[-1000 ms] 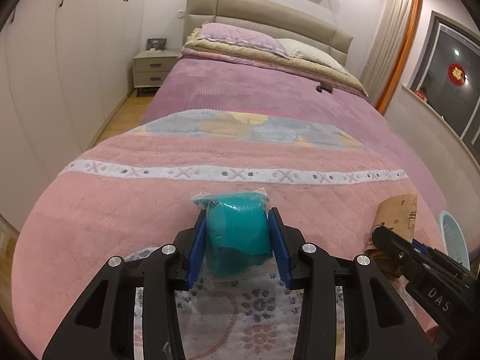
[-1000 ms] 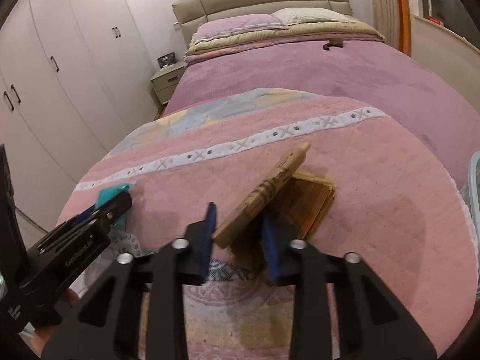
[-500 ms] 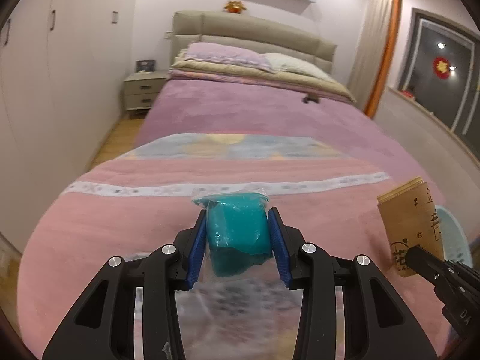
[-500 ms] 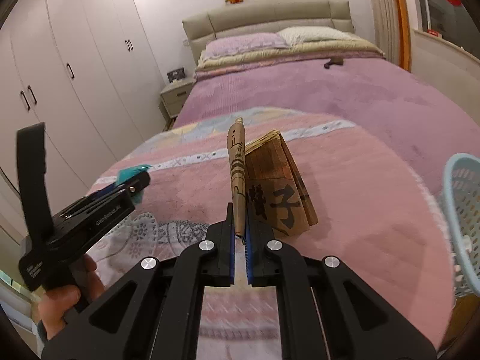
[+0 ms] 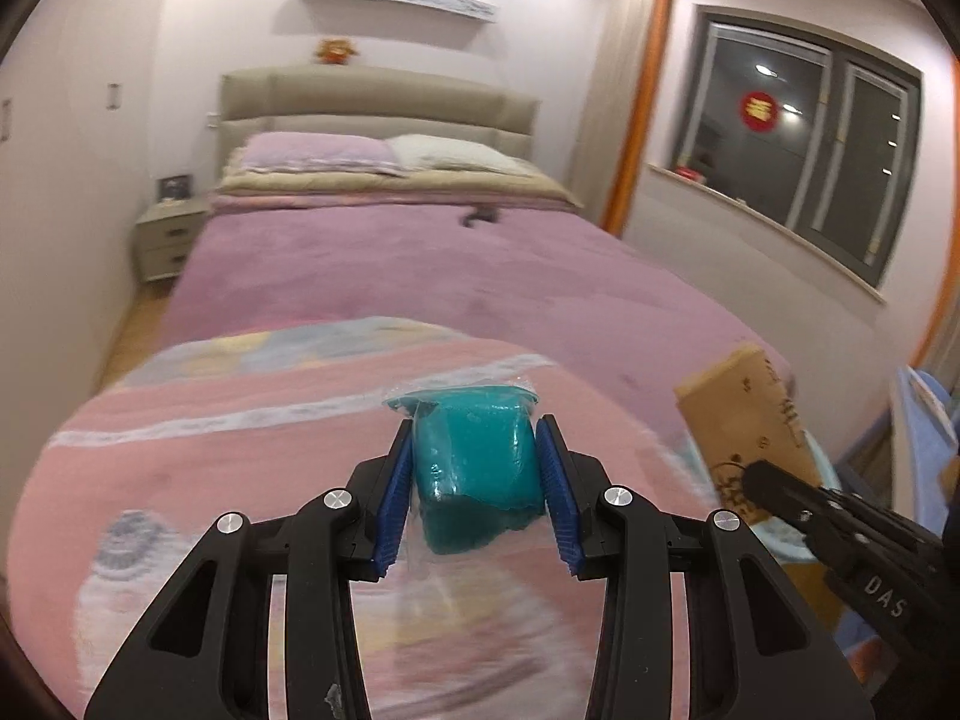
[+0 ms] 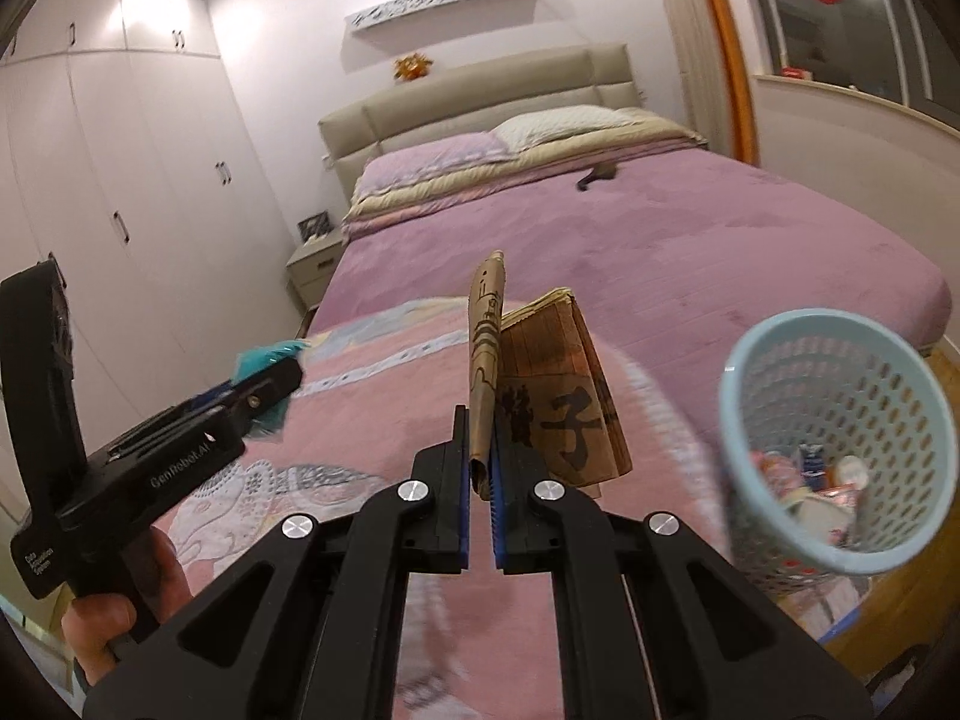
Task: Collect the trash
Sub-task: 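Carry the teal packet and brown wallet over the blue basket and release both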
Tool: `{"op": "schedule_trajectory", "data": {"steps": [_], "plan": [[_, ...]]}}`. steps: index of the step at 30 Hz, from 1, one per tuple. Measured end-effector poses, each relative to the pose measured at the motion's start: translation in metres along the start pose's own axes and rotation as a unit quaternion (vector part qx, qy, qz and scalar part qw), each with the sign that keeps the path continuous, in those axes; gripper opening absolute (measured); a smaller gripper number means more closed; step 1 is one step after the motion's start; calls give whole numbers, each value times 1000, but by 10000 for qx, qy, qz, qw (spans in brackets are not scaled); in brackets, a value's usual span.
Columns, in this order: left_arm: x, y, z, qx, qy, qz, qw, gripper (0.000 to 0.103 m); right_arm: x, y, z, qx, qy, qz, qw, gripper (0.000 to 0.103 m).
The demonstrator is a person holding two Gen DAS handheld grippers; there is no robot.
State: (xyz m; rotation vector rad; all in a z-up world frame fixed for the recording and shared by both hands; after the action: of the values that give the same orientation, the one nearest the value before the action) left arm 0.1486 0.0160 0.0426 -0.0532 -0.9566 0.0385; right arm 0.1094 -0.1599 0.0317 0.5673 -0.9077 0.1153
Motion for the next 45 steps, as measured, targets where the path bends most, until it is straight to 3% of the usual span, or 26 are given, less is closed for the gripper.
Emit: {"op": "schedule_trajectory", "data": {"steps": [7,9,18,26,29,32,34,45], "plan": [[8,-69,-9,-530,125,-278,9981,38,7,-56,43,-300,-362,-390,9981,4],[12,-89,-17,-820,332,-264,9957,38,6,-76,53,-416,-427,-519,9969,4],[6,-177,-52,-1452,592,-795,9844,38,1,-167,70,-1120,-481,-1161,9857,4],[4,-231,-81,-1625,690,-1182,9772,40,2,-219,70,-1503,-400,-1494,9765,6],[5,-235,-87,-1627,710,-1159,9773,71,1,-233,69,-1492,-317,-1677,9740,16],[2,-233,-87,-1683,749,-1142,9762,73,-2,-240,70,-1571,-265,-1750,9716,32],[0,-231,-86,-1685,759,-1166,9758,73,-4,-241,73,-1608,-301,-1765,9706,55],[3,-188,-43,-1327,340,-965,9859,84,-2,-200,94,-1376,-483,-1490,9780,58]]}}
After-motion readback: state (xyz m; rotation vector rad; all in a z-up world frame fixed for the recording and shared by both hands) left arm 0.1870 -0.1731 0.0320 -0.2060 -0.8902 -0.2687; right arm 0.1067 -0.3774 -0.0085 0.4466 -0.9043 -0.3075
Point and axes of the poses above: each gripper's, at about its wrist camera, not at the fingertips, and z roughly against the way its jaws point, y to its left, x to its top, the point moved 1 cm from there along -z, roughly the way its jaws point, and after that the axes turned 12 degrees about x, right-handed, at the moved point
